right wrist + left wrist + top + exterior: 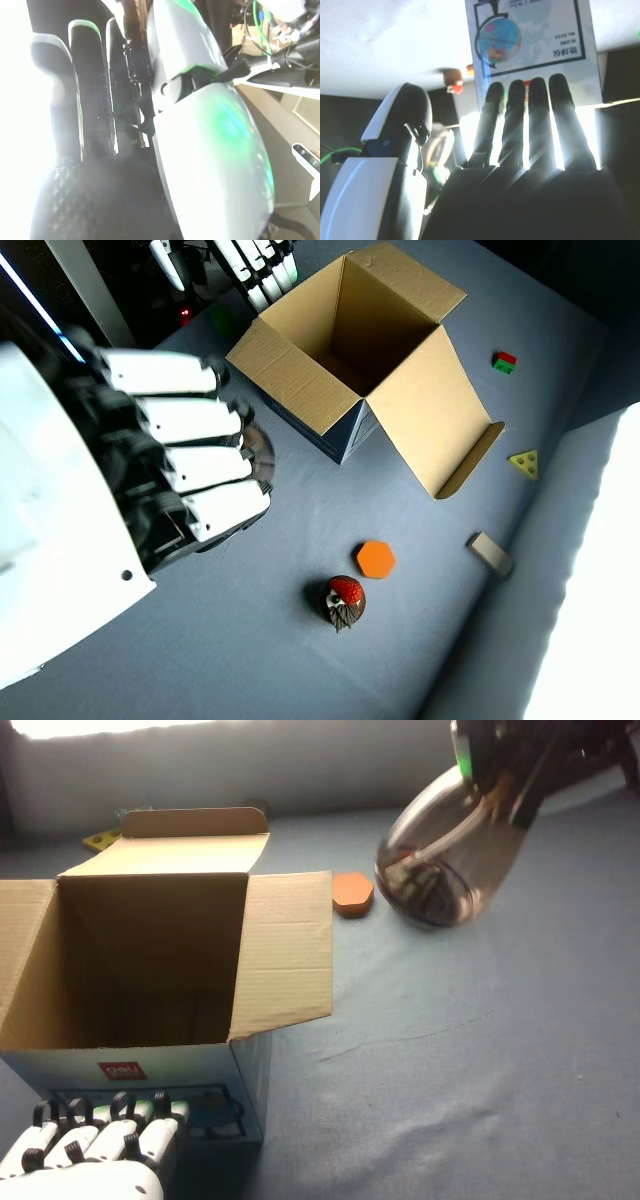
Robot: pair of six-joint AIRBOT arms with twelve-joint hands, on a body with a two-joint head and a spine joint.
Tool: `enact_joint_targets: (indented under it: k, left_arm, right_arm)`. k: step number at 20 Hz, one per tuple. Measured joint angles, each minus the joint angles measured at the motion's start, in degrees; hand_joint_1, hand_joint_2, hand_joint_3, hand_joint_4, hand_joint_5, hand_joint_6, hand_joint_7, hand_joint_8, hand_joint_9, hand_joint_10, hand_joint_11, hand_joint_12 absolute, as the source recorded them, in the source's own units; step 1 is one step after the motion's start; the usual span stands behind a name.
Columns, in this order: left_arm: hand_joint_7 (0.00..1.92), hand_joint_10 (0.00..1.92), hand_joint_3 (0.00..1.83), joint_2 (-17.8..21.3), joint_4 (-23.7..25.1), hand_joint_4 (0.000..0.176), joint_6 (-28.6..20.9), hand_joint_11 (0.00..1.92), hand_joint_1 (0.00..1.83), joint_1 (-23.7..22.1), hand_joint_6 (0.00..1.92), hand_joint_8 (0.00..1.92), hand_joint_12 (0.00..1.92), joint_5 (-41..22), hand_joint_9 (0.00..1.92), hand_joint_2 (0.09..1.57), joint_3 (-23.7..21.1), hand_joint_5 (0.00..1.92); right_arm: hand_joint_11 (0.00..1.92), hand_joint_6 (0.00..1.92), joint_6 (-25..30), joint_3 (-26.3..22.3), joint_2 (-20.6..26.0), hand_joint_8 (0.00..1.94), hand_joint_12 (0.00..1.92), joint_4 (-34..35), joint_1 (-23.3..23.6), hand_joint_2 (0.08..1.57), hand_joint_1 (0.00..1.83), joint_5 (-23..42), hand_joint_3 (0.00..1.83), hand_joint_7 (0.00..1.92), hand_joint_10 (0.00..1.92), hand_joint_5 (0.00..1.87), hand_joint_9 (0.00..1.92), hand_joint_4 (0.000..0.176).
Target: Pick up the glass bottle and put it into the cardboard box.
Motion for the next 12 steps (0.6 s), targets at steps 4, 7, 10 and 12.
enact_joint_targets:
  k: [4,7,10,12]
  left_arm:
    - [0.15,0.00,0.01,0.0,0.1,0.000,-0.4,0.00,0.26,0.6,0.01,0.00,0.44,-0.1,0.13,1.33,0.1,0.17]
    - [0.15,0.00,0.00,-0.3,0.9,0.000,-0.6,0.00,0.26,0.8,0.01,0.00,0.47,0.0,0.13,1.32,0.2,0.17]
    - [0.15,0.00,0.00,-0.6,1.9,0.000,-1.3,0.00,0.27,1.8,0.00,0.00,0.48,0.0,0.14,1.32,0.6,0.17]
    - [0.15,0.00,0.00,-0.6,2.0,0.000,-1.3,0.00,0.25,1.8,0.00,0.00,0.48,-0.1,0.13,1.33,0.9,0.17]
  right_arm:
    - [0.79,1.24,0.4,0.5,-1.3,1.17,1.70,-1.0,1.6,1.17,1.36,1.0,0.00,0.90,1.38,0.72,0.86,0.000]
    - [0.79,1.24,-0.8,1.7,-2.5,1.17,1.71,-0.8,1.6,1.17,1.36,2.8,0.00,0.90,1.38,0.73,0.87,0.000]
    - [0.79,1.25,-6.7,2.6,-3.2,1.15,1.71,4.0,1.0,1.17,1.36,5.2,0.00,0.91,1.38,0.73,0.87,0.000]
    - [0.79,1.25,-7.7,3.6,-4.3,1.14,1.72,4.6,0.3,1.17,1.36,6.4,0.00,0.92,1.37,0.73,0.87,0.000]
